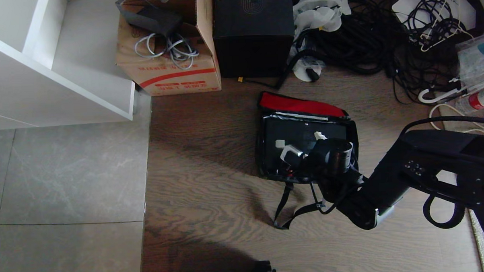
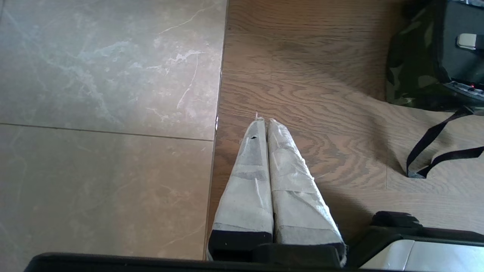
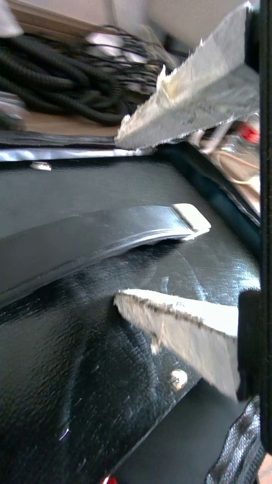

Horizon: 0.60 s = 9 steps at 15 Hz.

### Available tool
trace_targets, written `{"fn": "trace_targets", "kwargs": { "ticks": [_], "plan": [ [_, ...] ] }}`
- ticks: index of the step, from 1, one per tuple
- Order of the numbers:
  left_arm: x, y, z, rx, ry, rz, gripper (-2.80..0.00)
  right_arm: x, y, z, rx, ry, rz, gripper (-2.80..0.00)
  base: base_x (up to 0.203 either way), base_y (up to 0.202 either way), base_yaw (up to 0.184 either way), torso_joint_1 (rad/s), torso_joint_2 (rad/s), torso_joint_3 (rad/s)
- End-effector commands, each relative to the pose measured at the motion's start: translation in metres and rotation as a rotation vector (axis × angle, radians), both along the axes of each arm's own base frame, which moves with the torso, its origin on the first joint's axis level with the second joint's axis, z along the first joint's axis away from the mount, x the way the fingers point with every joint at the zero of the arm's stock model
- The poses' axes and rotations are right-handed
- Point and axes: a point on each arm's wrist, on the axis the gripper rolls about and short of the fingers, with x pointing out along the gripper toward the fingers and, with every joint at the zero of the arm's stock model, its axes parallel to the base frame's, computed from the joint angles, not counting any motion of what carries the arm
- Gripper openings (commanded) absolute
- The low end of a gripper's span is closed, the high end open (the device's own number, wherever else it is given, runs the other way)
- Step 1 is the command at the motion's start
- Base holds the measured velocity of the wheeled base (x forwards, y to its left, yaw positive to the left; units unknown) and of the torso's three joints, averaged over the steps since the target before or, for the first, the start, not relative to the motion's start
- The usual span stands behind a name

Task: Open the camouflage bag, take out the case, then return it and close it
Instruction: Lift the black box

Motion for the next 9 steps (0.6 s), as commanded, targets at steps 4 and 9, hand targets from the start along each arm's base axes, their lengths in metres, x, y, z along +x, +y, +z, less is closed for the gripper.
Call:
{"fn": "trace_targets", "kwargs": {
  "ticks": [4,9],
  "plan": [
    [0.001,0.000,-0.003,-0.001,0.008,0.001,-2.80,-0.005,-0.007,0.007,-0.133,-0.091,0.003,0.00,0.000,0.000,0.000,0.000,0.00,0.000],
    [0.001,0.000,-0.002,-0.001,0.008,0.000,-2.80,0.006,-0.026,0.011,-0.195,-0.120,-0.014,0.00,0.000,0.000,0.000,0.000,0.00,0.000]
  ]
}}
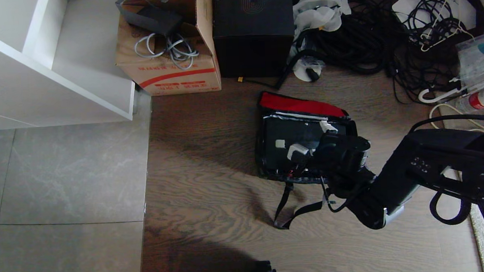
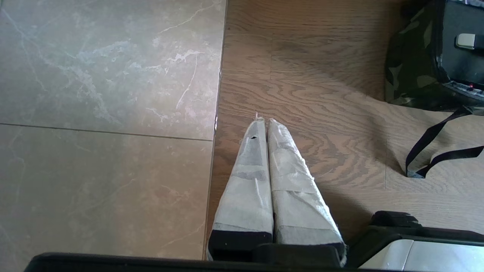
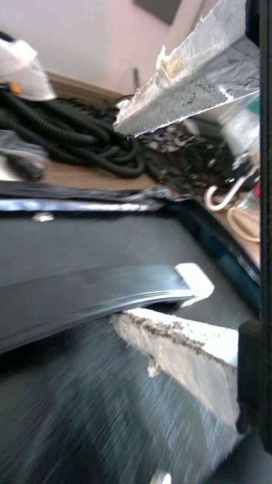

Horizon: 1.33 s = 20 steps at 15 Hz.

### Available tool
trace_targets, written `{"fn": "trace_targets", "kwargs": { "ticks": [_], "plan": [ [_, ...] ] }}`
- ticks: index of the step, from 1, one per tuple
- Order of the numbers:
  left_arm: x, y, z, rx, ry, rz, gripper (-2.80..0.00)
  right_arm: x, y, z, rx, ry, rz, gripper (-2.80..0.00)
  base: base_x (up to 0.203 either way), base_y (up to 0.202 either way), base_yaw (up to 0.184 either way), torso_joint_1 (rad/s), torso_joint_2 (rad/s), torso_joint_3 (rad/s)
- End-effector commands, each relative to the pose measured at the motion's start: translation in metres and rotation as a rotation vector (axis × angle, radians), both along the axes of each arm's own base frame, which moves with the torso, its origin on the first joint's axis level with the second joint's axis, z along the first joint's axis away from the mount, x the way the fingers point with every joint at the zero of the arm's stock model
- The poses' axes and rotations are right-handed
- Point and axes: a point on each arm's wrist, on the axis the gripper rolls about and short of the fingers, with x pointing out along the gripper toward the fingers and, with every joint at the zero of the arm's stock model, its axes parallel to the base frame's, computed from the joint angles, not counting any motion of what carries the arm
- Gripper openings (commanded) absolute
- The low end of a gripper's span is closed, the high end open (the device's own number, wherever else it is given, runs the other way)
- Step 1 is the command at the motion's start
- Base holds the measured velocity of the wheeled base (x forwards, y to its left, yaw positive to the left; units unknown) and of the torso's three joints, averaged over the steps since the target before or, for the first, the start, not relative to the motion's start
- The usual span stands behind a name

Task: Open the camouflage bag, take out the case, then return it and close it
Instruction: Lift the black box

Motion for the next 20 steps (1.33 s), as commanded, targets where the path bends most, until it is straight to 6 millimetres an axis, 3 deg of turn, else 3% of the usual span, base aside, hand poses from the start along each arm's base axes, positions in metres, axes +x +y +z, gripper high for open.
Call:
{"fn": "trace_targets", "kwargs": {
  "ticks": [1,4,14,17,20],
  "plan": [
    [0.001,0.000,-0.003,-0.001,0.008,0.001,-2.80,0.005,-0.004,-0.004,0.001,-0.004,-0.022,0.00,0.000,0.000,0.000,0.000,0.00,0.000],
    [0.001,0.000,-0.002,-0.001,0.008,0.001,-2.80,0.008,-0.006,-0.007,0.016,-0.003,-0.029,0.00,0.000,0.000,0.000,0.000,0.00,0.000],
    [0.001,0.000,-0.002,-0.001,0.007,0.001,-2.80,-0.009,-0.007,0.025,0.131,-0.032,-0.010,0.00,0.000,0.000,0.000,0.000,0.00,0.000],
    [0.001,0.000,-0.002,-0.001,0.007,0.001,-2.80,-0.013,0.004,0.024,0.189,-0.004,-0.033,0.00,0.000,0.000,0.000,0.000,0.00,0.000],
    [0.001,0.000,-0.002,-0.001,0.007,0.001,-2.80,-0.013,0.009,0.012,0.233,0.105,-0.039,0.00,0.000,0.000,0.000,0.000,0.00,0.000]
  ]
}}
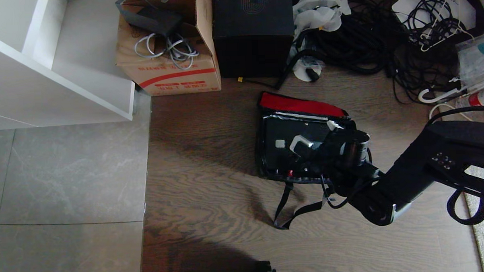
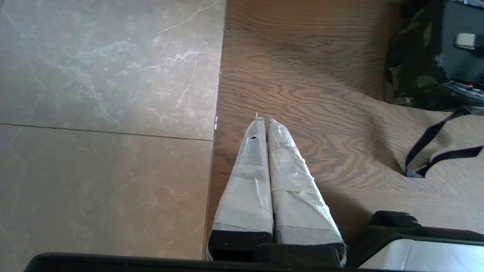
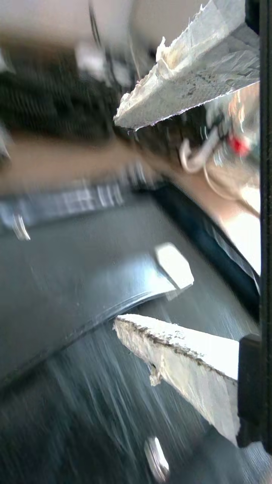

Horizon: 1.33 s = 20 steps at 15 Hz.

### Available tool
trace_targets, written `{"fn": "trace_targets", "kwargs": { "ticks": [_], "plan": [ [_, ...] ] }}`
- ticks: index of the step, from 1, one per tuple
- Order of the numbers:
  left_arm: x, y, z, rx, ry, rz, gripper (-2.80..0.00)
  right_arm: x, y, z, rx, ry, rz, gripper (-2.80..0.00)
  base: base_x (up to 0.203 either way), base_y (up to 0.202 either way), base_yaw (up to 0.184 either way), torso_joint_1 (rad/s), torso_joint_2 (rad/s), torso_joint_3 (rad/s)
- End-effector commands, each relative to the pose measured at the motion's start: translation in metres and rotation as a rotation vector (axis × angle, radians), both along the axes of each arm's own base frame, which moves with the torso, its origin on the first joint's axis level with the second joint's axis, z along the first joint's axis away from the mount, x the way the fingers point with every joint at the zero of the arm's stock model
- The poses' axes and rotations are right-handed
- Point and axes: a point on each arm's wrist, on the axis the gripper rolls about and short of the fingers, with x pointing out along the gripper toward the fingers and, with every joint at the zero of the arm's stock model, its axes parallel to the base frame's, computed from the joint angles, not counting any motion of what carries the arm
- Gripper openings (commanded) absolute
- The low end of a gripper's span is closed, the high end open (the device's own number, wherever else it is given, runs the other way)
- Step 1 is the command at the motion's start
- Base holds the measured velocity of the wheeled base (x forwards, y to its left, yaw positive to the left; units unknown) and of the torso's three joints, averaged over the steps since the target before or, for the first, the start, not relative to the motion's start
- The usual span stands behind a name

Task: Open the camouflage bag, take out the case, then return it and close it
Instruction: Lift the black box

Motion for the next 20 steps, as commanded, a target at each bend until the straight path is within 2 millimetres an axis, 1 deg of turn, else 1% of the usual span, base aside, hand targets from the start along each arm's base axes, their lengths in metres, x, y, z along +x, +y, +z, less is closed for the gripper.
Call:
{"fn": "trace_targets", "kwargs": {
  "ticks": [1,2,5,7,9,10,12,15,17,20],
  "plan": [
    [0.001,0.000,-0.002,-0.001,0.007,0.000,-2.80,-0.001,0.005,-0.002,0.008,0.015,0.007,0.00,0.000,0.000,0.000,0.000,0.00,0.000],
    [0.001,0.000,-0.002,-0.001,0.007,0.000,-2.80,-0.002,0.006,-0.003,0.009,0.016,0.011,0.00,0.000,0.000,0.000,0.000,0.00,0.000],
    [0.001,0.000,-0.002,-0.001,0.007,0.000,-2.80,-0.002,0.010,-0.013,-0.005,0.035,0.027,0.00,0.000,0.000,0.000,0.000,0.00,0.000],
    [0.001,0.000,-0.002,-0.001,0.008,0.000,-2.80,0.003,0.012,-0.015,-0.005,0.007,0.028,0.00,0.000,0.000,0.000,0.000,0.00,0.000],
    [0.001,0.000,-0.002,-0.001,0.007,0.000,-2.80,0.007,0.014,-0.017,-0.041,-0.025,0.030,0.00,0.000,0.000,0.000,0.000,0.00,0.000],
    [0.001,0.000,-0.002,-0.001,0.007,0.000,-2.80,0.011,0.015,-0.016,-0.049,-0.051,0.028,0.00,0.000,0.000,0.000,0.000,0.00,0.000],
    [0.001,0.000,-0.003,-0.001,0.008,0.000,-2.80,0.019,0.011,-0.011,-0.086,-0.105,0.010,0.00,0.000,0.000,0.000,0.000,0.00,0.000],
    [0.001,0.000,-0.002,-0.001,0.007,0.000,-2.80,0.024,0.008,-0.023,-0.135,-0.113,0.000,0.00,0.000,0.000,0.000,0.000,0.00,0.000],
    [0.001,0.000,-0.003,-0.001,0.008,-0.001,-2.80,0.027,0.002,-0.028,-0.177,-0.099,-0.014,0.00,0.000,0.000,0.000,0.000,0.00,0.000],
    [0.001,0.000,-0.002,-0.001,0.008,0.000,-2.80,0.038,0.004,-0.021,-0.148,-0.147,-0.030,0.00,0.000,0.000,0.000,0.000,0.00,0.000]
  ]
}}
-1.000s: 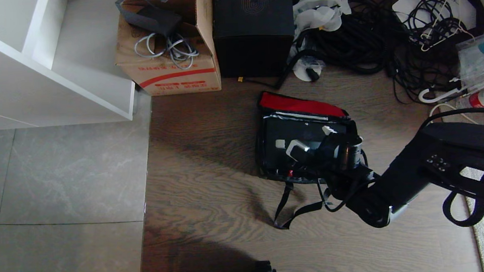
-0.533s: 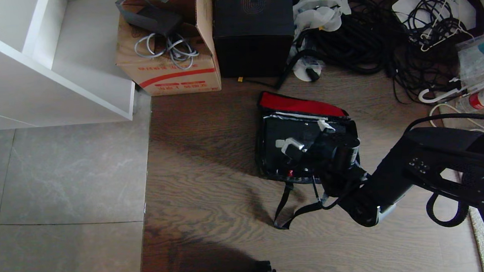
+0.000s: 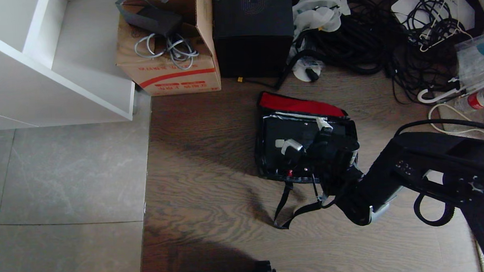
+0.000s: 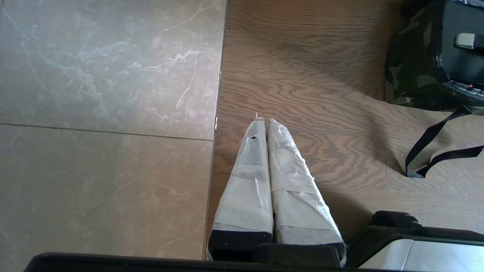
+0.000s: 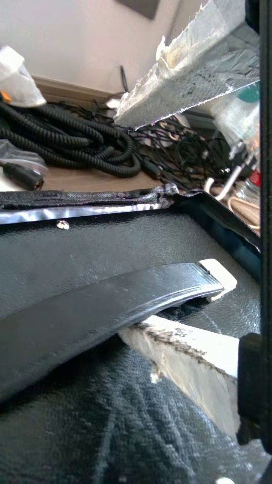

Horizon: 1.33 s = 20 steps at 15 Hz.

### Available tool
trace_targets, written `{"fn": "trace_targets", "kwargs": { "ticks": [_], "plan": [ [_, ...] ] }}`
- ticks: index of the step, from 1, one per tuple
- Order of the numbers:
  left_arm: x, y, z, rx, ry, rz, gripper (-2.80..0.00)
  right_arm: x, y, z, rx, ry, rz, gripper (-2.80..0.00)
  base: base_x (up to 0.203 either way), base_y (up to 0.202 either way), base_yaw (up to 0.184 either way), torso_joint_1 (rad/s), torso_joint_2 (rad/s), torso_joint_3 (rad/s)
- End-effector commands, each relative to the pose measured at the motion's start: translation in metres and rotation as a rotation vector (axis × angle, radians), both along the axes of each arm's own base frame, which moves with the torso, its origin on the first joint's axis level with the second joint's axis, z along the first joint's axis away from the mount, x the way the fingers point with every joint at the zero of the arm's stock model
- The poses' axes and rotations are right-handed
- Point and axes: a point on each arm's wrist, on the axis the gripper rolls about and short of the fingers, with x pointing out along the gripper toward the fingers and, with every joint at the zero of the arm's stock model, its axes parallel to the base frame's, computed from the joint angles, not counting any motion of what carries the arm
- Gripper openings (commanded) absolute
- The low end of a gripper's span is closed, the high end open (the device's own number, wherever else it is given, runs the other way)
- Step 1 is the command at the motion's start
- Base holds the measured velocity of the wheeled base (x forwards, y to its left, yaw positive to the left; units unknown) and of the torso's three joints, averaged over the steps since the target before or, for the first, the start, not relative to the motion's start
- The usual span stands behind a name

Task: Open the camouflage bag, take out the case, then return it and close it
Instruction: Lift the black box

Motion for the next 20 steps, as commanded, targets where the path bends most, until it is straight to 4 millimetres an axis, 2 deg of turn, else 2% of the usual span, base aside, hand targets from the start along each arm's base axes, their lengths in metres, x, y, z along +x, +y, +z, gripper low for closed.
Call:
{"fn": "trace_targets", "kwargs": {
  "ticks": [1,2,4,7,13,20],
  "plan": [
    [0.001,0.000,-0.002,-0.001,0.007,0.000,-2.80,0.010,0.001,0.004,0.016,-0.041,-0.014,0.00,0.000,0.000,0.000,0.000,0.00,0.000],
    [0.001,0.000,-0.003,-0.001,0.008,0.000,-2.80,0.014,-0.002,0.009,0.026,-0.061,-0.025,0.00,0.000,0.000,0.000,0.000,0.00,0.000],
    [0.001,0.000,-0.002,-0.001,0.007,0.000,-2.80,0.017,-0.005,0.002,0.019,-0.049,-0.038,0.00,0.000,0.000,0.000,0.000,0.00,0.000],
    [0.001,0.000,-0.002,-0.001,0.007,-0.001,-2.80,0.029,-0.008,0.008,0.037,-0.087,-0.070,0.00,0.000,0.000,0.000,0.000,0.00,0.000],
    [0.001,0.000,-0.002,-0.001,0.008,-0.001,-2.80,0.039,-0.005,-0.005,0.062,-0.084,-0.133,0.00,0.000,0.000,0.000,0.000,0.00,0.000],
    [0.001,0.000,-0.002,-0.001,0.007,0.000,-2.80,0.047,-0.003,-0.012,0.075,-0.095,-0.168,0.00,0.000,0.000,0.000,0.000,0.00,0.000]
  ]
}}
